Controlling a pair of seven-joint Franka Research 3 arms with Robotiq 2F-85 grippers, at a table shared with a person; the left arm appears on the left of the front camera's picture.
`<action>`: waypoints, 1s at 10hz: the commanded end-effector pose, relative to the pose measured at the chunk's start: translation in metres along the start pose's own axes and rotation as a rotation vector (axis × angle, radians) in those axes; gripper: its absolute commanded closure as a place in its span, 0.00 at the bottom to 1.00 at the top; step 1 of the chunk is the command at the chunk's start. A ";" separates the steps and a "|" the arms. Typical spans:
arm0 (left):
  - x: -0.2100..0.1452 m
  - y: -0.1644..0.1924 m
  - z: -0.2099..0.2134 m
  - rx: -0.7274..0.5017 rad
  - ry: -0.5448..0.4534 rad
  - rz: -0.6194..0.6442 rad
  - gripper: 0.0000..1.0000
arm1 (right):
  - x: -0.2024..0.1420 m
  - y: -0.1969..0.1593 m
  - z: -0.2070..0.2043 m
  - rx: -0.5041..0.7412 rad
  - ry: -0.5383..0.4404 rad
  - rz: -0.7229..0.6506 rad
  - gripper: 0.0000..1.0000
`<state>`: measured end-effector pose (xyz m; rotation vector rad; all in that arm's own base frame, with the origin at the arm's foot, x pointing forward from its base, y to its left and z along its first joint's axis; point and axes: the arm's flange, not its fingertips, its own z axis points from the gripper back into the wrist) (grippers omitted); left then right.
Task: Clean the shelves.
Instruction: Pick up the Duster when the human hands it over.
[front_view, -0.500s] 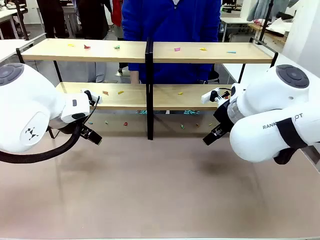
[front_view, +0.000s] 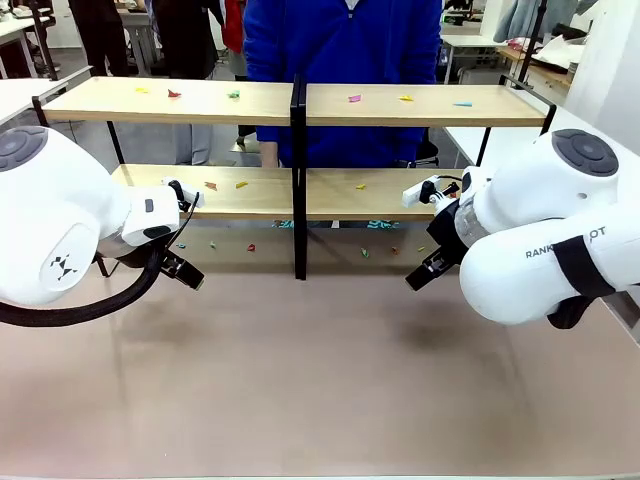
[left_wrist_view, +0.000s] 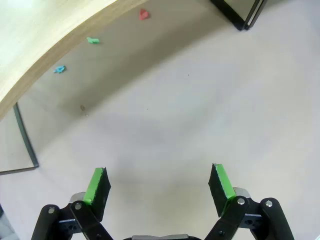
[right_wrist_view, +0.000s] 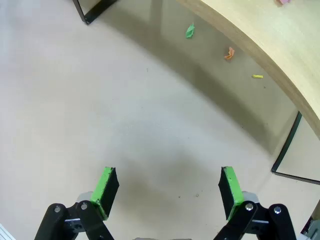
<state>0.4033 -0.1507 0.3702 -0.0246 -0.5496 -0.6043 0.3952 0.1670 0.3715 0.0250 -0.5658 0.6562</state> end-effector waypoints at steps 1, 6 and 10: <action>0.000 0.000 0.000 0.000 -0.001 -0.001 0.00 | 0.000 0.000 0.000 0.000 0.000 -0.001 0.00; 0.000 0.000 0.000 0.000 0.000 0.000 0.00 | 0.000 0.000 0.000 0.000 0.000 -0.001 0.00; -0.003 0.005 0.029 -0.080 -0.082 -0.083 0.00 | 0.005 -0.008 0.018 0.023 -0.009 -0.006 0.00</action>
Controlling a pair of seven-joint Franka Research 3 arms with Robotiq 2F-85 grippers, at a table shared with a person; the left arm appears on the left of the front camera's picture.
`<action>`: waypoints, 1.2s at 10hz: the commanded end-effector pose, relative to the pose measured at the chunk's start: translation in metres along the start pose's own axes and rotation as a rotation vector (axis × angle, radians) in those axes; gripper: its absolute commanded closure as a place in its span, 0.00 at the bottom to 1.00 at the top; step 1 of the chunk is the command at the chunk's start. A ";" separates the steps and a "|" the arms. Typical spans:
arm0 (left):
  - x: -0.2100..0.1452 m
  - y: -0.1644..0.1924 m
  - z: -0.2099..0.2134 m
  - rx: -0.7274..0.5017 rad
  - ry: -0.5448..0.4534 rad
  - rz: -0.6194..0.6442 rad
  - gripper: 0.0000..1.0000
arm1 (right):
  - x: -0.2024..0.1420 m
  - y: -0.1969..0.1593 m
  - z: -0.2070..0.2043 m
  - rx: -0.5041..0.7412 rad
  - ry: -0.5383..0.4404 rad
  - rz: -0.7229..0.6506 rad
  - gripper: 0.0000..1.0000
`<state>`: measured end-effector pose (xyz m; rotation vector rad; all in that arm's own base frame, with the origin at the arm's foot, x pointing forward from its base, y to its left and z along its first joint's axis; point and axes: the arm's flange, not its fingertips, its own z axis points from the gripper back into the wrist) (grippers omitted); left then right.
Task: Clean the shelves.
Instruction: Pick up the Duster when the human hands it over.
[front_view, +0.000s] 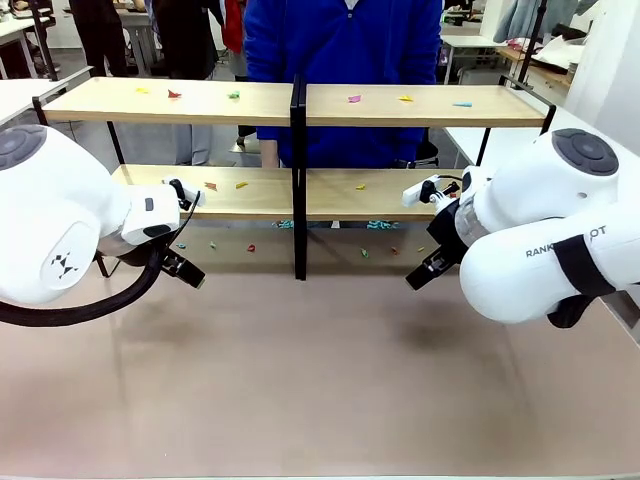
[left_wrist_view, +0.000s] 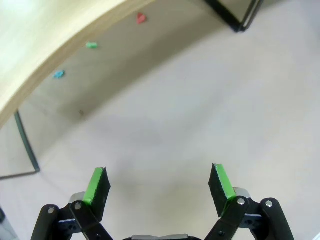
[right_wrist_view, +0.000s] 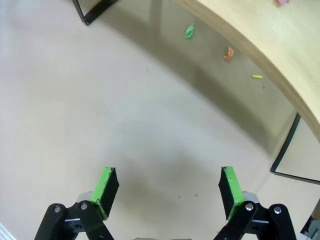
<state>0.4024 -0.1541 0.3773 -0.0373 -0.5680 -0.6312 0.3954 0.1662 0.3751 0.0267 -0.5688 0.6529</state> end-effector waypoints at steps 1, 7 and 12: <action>-0.014 0.014 0.052 -0.094 -0.085 -0.085 0.00 | 0.006 -0.025 0.040 0.042 0.016 -0.050 0.00; -0.095 0.050 0.222 -0.006 -0.517 -0.105 0.00 | -0.005 -0.084 0.227 -0.163 -0.268 -0.173 0.00; -0.073 0.064 0.259 0.104 -0.737 -0.024 0.00 | 0.009 -0.096 0.268 -0.214 -0.386 -0.209 0.00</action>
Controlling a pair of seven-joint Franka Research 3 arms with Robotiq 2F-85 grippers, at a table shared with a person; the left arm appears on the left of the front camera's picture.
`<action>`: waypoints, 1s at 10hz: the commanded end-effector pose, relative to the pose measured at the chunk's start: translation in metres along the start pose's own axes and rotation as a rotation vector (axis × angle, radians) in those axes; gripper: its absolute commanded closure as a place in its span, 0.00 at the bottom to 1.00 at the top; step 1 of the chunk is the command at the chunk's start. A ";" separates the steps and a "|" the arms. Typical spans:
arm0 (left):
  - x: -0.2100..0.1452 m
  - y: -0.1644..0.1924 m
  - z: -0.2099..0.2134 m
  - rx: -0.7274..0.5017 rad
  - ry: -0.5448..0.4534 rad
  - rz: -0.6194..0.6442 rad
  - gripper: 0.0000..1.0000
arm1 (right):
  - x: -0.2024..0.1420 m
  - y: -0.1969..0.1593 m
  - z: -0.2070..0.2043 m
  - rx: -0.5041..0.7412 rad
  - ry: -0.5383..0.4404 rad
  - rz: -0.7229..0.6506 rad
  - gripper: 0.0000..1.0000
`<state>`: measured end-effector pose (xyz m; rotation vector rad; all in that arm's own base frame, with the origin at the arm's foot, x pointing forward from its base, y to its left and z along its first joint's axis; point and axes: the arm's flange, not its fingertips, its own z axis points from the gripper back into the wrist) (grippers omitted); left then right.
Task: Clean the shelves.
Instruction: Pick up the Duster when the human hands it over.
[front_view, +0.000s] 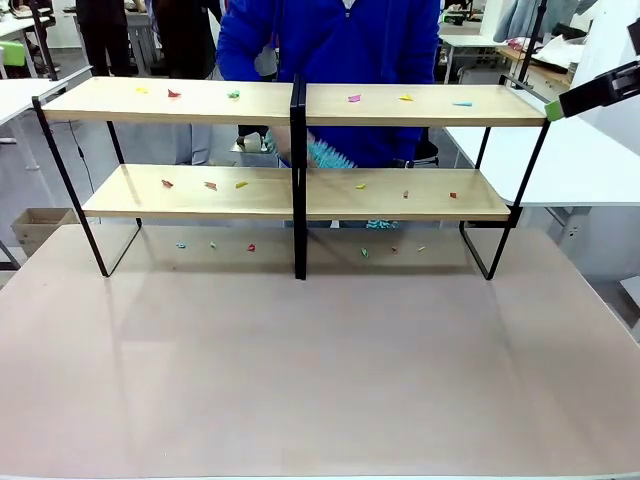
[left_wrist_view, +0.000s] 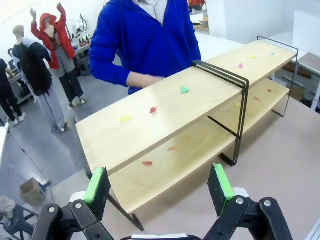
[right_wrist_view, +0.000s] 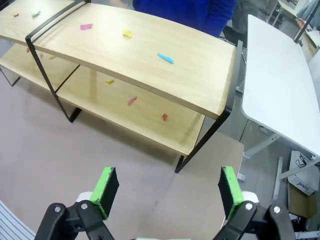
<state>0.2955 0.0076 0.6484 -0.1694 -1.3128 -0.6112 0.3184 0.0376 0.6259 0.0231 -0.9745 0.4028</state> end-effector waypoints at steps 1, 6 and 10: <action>-0.077 -0.052 -0.002 0.004 0.016 0.016 0.00 | 0.000 0.002 -0.010 -0.021 -0.014 -0.008 0.00; -0.074 -0.061 -0.016 -0.011 0.039 0.021 0.00 | -0.002 -0.001 -0.009 -0.016 -0.027 -0.014 0.00; -0.077 -0.056 -0.015 -0.020 0.048 0.021 0.00 | 0.002 -0.004 0.011 0.098 -0.101 -0.061 0.00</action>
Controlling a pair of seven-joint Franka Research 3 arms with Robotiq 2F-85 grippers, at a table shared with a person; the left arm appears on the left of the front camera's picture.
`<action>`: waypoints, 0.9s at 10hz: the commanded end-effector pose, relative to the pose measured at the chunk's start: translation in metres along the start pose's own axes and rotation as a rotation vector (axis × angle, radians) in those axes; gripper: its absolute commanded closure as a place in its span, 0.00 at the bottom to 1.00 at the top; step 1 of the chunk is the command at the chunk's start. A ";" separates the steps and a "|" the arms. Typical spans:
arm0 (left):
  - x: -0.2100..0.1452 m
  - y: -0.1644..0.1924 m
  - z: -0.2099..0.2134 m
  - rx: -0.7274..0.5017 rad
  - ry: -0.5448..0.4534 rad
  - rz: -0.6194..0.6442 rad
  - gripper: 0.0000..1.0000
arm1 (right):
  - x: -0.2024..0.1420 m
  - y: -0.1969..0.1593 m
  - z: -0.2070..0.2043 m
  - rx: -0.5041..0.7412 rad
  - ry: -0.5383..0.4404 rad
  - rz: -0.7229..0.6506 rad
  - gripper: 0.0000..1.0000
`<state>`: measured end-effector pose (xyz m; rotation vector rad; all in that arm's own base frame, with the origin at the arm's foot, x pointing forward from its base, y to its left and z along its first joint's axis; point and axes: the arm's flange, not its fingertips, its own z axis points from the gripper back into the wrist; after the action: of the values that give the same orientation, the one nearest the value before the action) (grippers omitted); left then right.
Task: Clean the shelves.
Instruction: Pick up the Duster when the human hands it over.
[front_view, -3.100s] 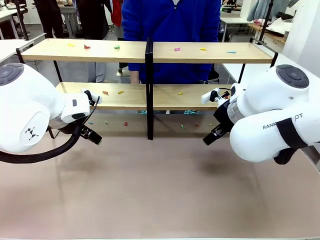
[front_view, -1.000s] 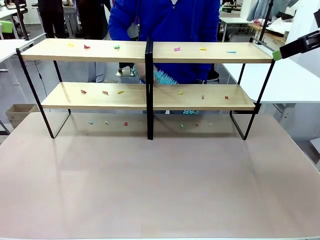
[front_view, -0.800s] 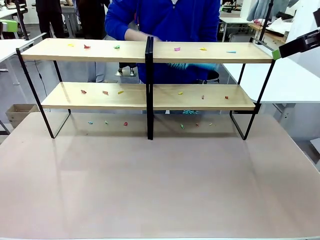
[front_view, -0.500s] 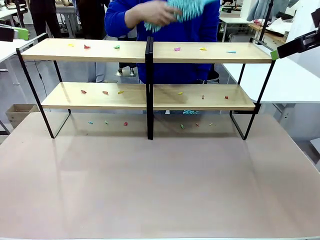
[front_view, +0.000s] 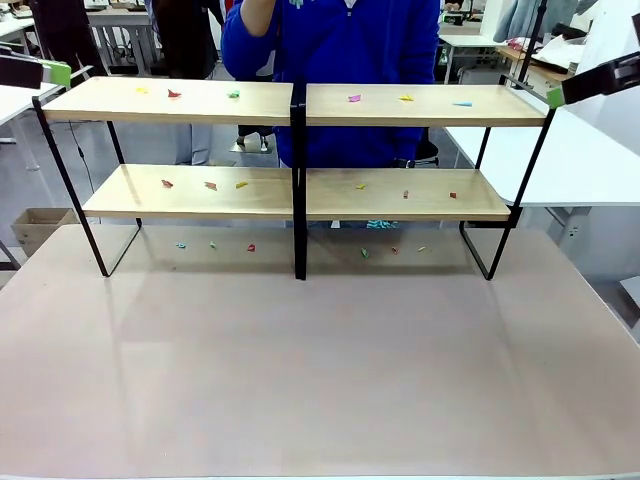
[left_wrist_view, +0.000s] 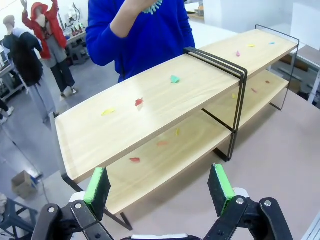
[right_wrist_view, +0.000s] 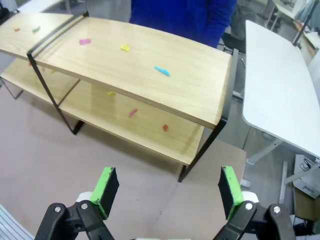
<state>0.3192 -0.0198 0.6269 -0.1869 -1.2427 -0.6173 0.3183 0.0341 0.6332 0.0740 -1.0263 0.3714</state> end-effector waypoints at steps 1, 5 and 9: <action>-0.071 -0.040 0.016 0.008 -0.013 0.000 0.00 | -0.004 0.005 0.012 0.117 -0.045 0.007 0.00; -0.072 -0.039 0.015 -0.003 -0.001 -0.012 0.00 | -0.008 0.025 0.019 0.183 -0.062 0.097 0.00; -0.074 -0.038 0.010 -0.019 0.012 -0.019 0.00 | -0.008 0.026 0.010 0.170 -0.041 0.096 0.00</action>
<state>0.3218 -0.0198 0.6215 -0.1871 -1.2227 -0.6318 0.2986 0.0623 0.6428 0.1830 -1.0382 0.5236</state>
